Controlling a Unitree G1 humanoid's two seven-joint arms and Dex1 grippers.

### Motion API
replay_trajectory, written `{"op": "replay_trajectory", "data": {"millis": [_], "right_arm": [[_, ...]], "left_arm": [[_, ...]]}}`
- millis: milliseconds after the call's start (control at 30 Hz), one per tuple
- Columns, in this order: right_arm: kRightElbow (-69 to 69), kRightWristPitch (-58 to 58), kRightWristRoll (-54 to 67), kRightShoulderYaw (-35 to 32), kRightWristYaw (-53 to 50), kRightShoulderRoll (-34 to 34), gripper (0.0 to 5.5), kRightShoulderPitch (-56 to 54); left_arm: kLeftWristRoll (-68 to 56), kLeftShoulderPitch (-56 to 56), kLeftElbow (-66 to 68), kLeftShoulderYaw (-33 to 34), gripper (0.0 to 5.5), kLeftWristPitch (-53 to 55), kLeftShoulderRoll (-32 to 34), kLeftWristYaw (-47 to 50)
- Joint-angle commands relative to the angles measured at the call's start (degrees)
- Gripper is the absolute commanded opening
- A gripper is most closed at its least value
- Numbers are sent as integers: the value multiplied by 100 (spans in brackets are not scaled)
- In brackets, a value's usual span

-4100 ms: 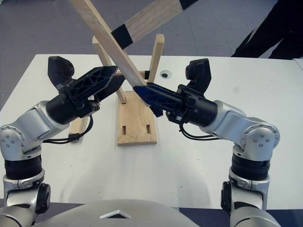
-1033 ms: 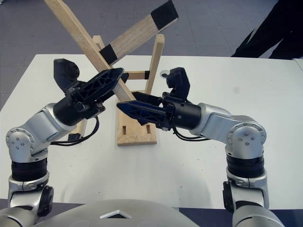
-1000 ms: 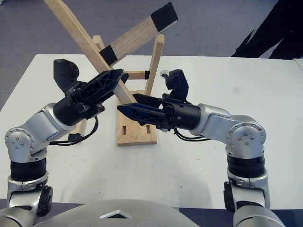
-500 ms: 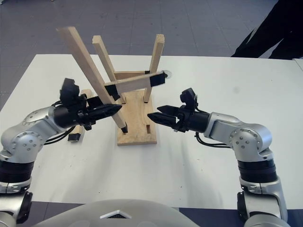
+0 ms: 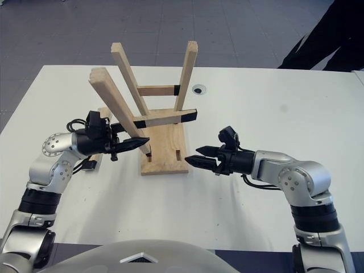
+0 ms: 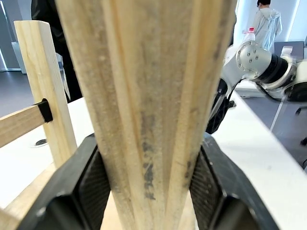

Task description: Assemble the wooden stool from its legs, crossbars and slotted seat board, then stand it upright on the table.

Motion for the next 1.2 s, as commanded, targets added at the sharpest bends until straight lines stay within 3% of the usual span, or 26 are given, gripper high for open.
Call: {"op": "replay_trajectory", "data": {"millis": [33, 433, 1200], "right_arm": [[-202, 185, 5, -158, 25, -77, 399, 62], [-346, 452, -44, -229, 110, -84, 399, 21], [-306, 596, -246, -203, 346, -36, 399, -85]], "left_arm": [[291, 169, 272, 122, 205, -513, 11, -212], [222, 284, 516, 216, 205, -796, -451, -350], [777, -213, 1839, 26, 205, -1621, -503, -1174]]}}
